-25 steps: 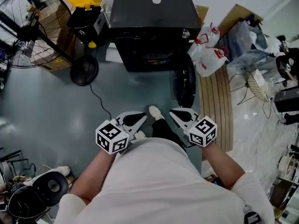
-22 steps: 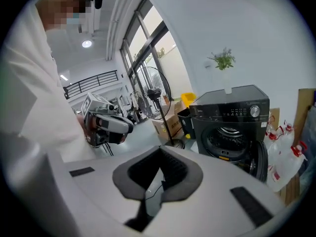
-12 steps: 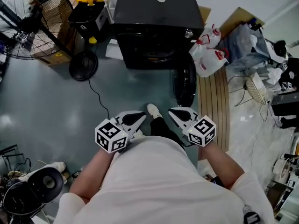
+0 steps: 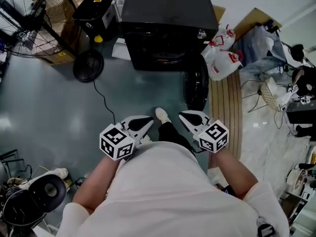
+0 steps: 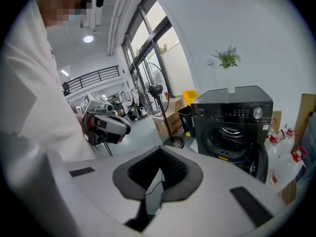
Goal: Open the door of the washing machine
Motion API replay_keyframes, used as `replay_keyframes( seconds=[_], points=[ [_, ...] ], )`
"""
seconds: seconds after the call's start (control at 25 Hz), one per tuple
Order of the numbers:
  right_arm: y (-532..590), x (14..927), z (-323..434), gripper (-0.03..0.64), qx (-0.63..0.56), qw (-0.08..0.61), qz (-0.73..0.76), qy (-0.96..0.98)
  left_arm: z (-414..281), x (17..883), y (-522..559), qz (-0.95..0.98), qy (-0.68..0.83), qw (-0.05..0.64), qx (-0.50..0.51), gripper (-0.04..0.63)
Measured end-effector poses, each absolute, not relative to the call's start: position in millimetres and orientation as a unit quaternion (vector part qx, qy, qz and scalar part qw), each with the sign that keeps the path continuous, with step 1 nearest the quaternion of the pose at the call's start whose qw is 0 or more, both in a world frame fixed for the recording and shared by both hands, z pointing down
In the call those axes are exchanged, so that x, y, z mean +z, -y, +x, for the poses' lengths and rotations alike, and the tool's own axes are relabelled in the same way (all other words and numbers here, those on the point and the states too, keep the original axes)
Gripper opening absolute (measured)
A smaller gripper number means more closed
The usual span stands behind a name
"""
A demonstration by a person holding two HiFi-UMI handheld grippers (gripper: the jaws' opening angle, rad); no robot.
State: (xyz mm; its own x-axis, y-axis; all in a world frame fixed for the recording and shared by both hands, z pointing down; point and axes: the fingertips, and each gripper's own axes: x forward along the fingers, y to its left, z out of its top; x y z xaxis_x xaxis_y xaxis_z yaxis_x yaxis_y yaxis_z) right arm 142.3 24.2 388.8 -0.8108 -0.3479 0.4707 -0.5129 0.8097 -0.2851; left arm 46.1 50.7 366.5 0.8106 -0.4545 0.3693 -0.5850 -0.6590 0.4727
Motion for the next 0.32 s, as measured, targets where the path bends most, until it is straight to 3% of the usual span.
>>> replay_keyframes(
  seconds=[0.32],
  points=[
    [-4,394,146,0.008,0.205,0.199,0.229,0.931,48,365,-30,0.903,0.293,0.289,0.121,0.023]
  ],
)
